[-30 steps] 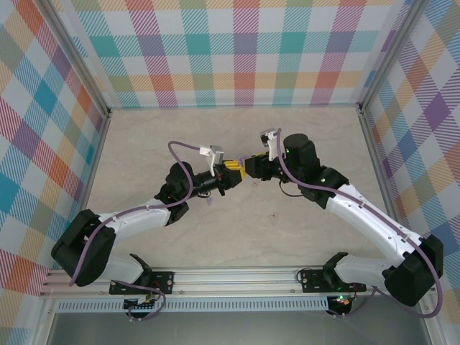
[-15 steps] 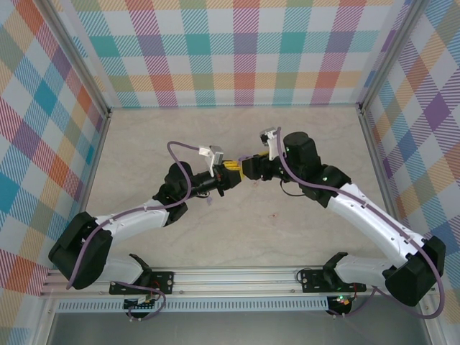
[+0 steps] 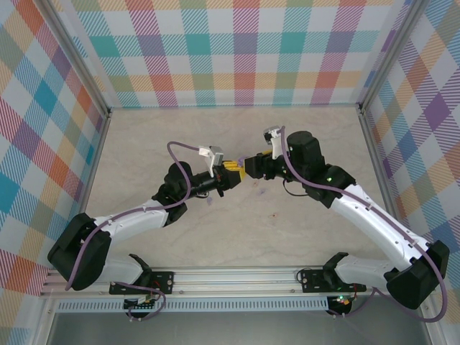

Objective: Insert the wireless bluetooth earbuds into the charging case

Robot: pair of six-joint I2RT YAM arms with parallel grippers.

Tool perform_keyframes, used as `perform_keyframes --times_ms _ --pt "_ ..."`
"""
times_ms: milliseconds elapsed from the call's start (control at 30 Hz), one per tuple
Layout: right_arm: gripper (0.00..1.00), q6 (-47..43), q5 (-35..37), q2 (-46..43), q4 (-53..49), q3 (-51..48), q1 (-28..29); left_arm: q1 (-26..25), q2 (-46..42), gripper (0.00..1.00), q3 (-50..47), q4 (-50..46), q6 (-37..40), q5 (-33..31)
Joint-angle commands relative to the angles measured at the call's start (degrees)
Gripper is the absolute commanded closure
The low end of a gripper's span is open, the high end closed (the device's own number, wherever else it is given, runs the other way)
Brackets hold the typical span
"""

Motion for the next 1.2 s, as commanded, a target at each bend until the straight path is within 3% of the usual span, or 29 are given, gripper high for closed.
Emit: perform_keyframes --times_ms 0,133,200,400,533,933,1167 --pt "0.39 1.5 5.6 -0.5 -2.1 1.3 0.3 -0.9 -1.5 0.82 1.8 -2.3 2.1 -1.1" --pt "0.41 3.8 14.6 1.0 -8.2 1.8 -1.1 -0.9 -2.7 0.82 1.2 -4.7 3.4 -2.5" --pt "0.41 5.1 15.8 2.3 -11.3 1.8 -3.6 -0.9 -3.4 0.82 1.3 -6.8 4.3 -3.0" --pt "0.39 4.8 8.4 8.5 -16.8 0.2 -13.9 -0.9 -6.9 0.82 1.1 -12.3 7.1 -3.9" --pt "0.4 3.5 3.6 16.0 -18.5 1.8 -17.2 -0.9 -9.5 0.82 1.5 -16.6 9.2 -4.8" --pt "0.57 3.4 0.8 38.1 -19.1 13.1 -17.5 -0.9 -12.9 0.82 1.4 -20.6 10.7 -4.9" --pt "0.59 7.0 1.7 45.6 -21.2 18.0 -17.6 -0.9 -13.1 0.82 1.4 -20.9 11.2 -5.0"
